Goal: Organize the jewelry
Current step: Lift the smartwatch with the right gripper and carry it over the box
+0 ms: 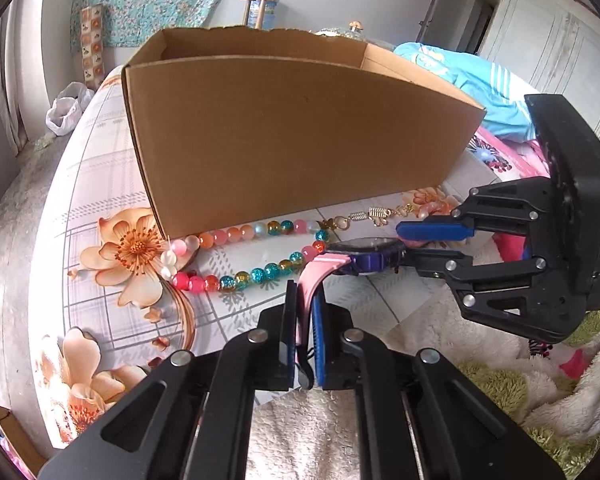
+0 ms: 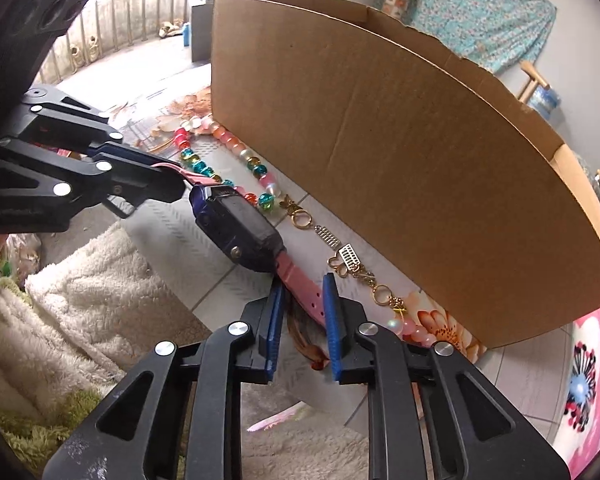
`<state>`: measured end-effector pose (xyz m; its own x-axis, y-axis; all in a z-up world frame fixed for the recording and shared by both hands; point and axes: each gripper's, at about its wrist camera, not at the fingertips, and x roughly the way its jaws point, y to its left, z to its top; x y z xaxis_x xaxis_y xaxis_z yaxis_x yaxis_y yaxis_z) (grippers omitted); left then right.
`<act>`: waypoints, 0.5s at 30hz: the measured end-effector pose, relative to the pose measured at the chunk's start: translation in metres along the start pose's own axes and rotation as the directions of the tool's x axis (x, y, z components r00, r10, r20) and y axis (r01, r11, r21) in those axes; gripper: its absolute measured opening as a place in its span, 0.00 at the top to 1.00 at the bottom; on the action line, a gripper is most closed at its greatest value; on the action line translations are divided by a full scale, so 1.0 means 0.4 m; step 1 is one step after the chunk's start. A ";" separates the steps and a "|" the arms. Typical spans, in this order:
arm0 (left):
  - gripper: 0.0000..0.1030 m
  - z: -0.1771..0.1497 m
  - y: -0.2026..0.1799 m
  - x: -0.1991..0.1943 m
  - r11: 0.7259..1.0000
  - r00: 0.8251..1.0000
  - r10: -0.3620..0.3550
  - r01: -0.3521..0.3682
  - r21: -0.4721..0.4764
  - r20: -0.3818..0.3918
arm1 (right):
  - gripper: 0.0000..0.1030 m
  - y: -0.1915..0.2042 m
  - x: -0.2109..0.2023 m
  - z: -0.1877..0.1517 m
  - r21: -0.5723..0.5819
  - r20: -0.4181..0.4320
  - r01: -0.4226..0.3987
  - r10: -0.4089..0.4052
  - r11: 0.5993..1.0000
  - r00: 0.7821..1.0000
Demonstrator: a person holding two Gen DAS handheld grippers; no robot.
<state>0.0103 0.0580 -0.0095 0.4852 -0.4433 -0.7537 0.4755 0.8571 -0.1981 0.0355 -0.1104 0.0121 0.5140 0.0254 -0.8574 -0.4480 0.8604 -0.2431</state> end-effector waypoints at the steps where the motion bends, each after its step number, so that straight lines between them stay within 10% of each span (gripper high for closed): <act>1: 0.94 0.005 -0.001 0.000 1.000 1.000 0.002 -0.002 0.005 0.002 | 0.89 0.003 -0.001 -0.001 -0.002 0.004 0.024 -0.024 1.000 1.000; 10: 0.94 0.000 -0.044 -0.041 0.996 0.997 0.048 -0.052 0.067 0.060 | 0.99 0.067 -0.024 -0.023 -0.023 0.145 0.216 -0.210 0.976 0.967; 15: 0.94 0.000 -0.054 -0.081 0.996 0.992 0.057 -0.064 0.062 0.111 | 0.99 0.087 -0.052 -0.026 0.005 0.270 0.341 -0.330 0.940 0.905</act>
<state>-0.0158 0.0538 0.0192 0.5896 -0.4205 -0.6896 0.4882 0.8657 -0.1104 0.0016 -0.0865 0.0169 0.8102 -0.1232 -0.5731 -0.2421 0.8201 -0.5184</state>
